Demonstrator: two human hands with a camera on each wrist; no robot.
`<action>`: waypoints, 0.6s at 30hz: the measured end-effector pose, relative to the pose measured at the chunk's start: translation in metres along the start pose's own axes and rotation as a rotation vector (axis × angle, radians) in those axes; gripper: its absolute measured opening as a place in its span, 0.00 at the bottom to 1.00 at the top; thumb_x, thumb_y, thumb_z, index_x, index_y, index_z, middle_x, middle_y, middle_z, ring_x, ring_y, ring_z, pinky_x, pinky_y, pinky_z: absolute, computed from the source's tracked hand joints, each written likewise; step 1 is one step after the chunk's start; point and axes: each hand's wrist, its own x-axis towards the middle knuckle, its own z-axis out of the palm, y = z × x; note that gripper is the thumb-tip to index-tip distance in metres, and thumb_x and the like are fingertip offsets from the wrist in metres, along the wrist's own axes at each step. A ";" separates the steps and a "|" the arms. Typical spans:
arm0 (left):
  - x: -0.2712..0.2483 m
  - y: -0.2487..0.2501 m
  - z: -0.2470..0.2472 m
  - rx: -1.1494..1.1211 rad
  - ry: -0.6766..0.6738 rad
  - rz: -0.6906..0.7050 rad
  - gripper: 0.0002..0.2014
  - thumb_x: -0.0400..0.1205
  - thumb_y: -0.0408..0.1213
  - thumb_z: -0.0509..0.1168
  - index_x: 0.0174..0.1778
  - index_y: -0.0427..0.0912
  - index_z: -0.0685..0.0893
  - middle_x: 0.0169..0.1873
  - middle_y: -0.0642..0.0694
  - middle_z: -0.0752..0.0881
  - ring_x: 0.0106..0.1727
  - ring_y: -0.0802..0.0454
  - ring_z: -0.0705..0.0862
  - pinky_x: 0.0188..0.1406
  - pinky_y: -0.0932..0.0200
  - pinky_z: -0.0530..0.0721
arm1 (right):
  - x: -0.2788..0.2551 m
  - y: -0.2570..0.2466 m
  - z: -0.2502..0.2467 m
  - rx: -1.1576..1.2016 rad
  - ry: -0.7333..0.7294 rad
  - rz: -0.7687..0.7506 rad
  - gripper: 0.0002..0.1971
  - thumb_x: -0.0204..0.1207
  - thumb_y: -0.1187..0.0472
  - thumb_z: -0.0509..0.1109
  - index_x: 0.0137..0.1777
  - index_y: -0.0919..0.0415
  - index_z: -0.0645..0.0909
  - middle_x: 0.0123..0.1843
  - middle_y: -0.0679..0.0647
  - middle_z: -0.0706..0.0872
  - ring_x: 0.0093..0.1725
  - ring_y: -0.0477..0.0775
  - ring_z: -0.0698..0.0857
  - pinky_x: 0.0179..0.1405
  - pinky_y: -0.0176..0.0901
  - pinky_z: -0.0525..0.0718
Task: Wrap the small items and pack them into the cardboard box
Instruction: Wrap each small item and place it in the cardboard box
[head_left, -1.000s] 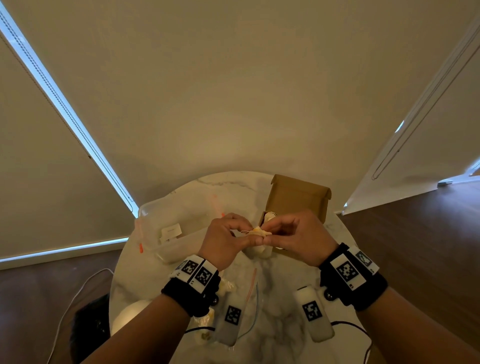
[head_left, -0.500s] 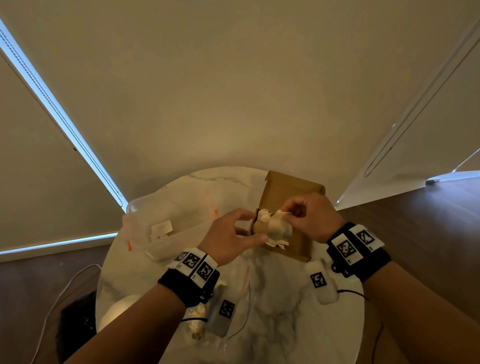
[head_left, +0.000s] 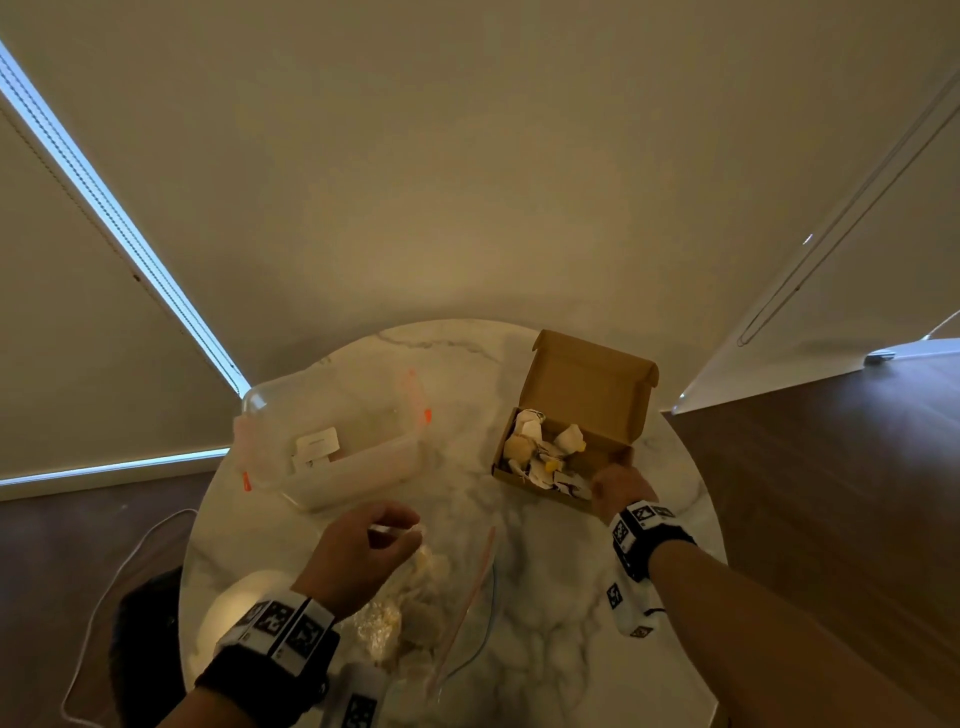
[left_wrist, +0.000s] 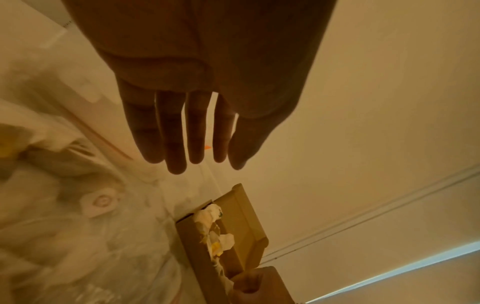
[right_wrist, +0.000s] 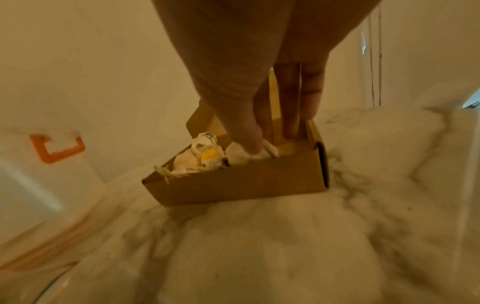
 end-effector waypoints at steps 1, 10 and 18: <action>-0.001 -0.004 0.001 0.014 -0.008 -0.002 0.06 0.76 0.41 0.75 0.48 0.51 0.88 0.45 0.54 0.90 0.42 0.62 0.89 0.45 0.61 0.88 | -0.003 -0.001 0.002 -0.042 -0.047 -0.011 0.10 0.79 0.54 0.64 0.55 0.53 0.85 0.59 0.55 0.85 0.59 0.60 0.84 0.60 0.49 0.83; -0.015 0.006 0.034 0.256 -0.146 0.102 0.07 0.80 0.44 0.70 0.48 0.62 0.81 0.52 0.60 0.82 0.48 0.64 0.83 0.50 0.66 0.83 | -0.027 0.021 -0.028 0.135 0.076 -0.004 0.16 0.80 0.65 0.61 0.63 0.53 0.83 0.67 0.57 0.81 0.67 0.60 0.79 0.68 0.47 0.78; -0.050 -0.015 0.067 0.913 -0.576 0.304 0.23 0.80 0.57 0.64 0.72 0.66 0.72 0.79 0.50 0.56 0.75 0.42 0.62 0.74 0.42 0.69 | -0.081 0.007 0.007 0.289 0.110 -0.231 0.09 0.76 0.65 0.69 0.52 0.61 0.89 0.52 0.57 0.90 0.52 0.57 0.87 0.52 0.35 0.77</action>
